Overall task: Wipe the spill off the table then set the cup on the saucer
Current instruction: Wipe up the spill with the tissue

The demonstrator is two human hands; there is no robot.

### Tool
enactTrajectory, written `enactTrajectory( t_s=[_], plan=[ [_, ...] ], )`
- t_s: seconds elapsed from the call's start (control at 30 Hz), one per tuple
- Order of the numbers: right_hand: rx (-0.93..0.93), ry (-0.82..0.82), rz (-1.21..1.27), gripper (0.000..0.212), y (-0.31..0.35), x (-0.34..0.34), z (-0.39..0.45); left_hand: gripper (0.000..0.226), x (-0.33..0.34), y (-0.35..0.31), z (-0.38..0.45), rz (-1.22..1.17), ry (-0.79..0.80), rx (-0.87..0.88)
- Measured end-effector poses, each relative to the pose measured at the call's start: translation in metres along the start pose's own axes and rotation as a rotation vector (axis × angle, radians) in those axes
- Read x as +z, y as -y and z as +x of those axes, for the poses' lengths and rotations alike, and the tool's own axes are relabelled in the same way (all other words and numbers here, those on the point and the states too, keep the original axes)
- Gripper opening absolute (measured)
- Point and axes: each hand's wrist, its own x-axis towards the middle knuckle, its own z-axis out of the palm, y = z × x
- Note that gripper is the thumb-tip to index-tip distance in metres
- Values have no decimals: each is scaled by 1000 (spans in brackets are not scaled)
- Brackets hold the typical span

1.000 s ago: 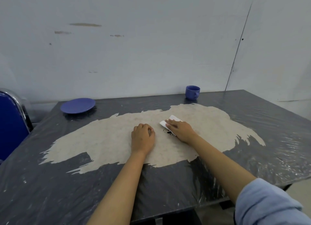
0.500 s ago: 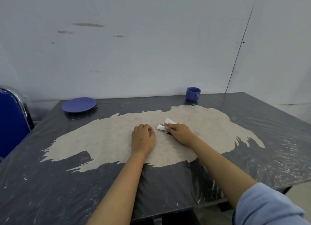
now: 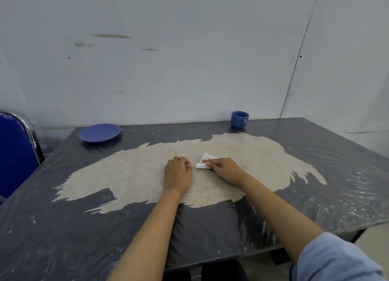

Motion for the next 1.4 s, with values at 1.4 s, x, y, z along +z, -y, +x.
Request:
enactTrajectory(
  t_s=[1.4],
  plan=[
    [72, -195, 23, 32, -2, 0, -29, 26, -6, -2, -7, -11, 14, 17]
  ],
)
